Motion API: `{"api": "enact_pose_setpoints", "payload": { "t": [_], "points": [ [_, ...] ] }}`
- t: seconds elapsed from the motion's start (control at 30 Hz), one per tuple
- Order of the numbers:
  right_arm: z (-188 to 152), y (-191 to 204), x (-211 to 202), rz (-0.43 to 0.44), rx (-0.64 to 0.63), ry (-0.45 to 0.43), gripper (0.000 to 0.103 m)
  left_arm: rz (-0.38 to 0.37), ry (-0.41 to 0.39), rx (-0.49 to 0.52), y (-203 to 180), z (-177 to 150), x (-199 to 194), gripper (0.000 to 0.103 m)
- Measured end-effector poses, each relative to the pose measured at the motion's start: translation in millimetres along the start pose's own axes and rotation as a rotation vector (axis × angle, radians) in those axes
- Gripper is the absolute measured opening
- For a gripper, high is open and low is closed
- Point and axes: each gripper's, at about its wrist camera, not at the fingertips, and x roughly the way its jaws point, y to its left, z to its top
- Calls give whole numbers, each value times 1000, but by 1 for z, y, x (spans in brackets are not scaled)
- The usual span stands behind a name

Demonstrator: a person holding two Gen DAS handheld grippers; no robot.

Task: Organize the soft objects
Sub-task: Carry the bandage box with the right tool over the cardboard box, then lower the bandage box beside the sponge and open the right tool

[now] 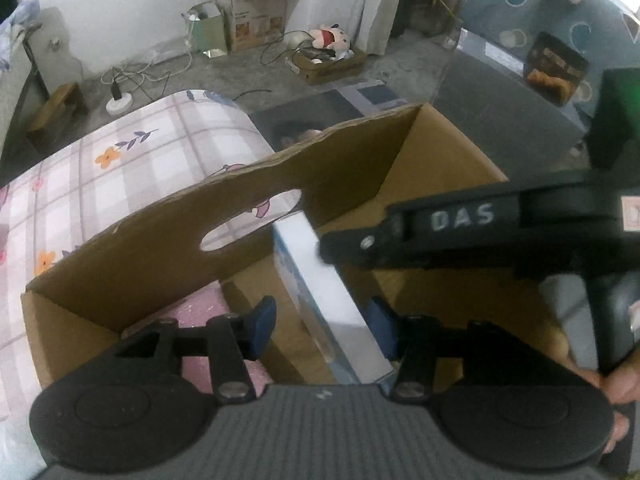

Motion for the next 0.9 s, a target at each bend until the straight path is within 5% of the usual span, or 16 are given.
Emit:
{"api": "enact_pose_setpoints", "payload": {
  "t": [0.2, 0.47, 0.57, 0.67, 0.8, 0.9],
  "points": [
    [-2, 2, -10, -104, -54, -44, 28, 45, -59, 47, 5, -8, -45, 56],
    [-22, 22, -20, -85, -83, -60, 29, 63, -156, 21, 24, -33, -121, 61],
    [-27, 35, -20, -82, -128, -48, 48, 75, -178, -11, 38, -51, -145, 61],
    [-36, 48, -9, -129, -197, -32, 50, 80, -194, -53, 55, -72, -164, 61],
    [-39, 44, 2, -140, -187, -24, 33, 87, -219, -122, 81, -105, -185, 61],
    [-35, 35, 2, -51, -133, -22, 22, 87, -229, -182, 101, -130, -196, 61]
  ]
}}
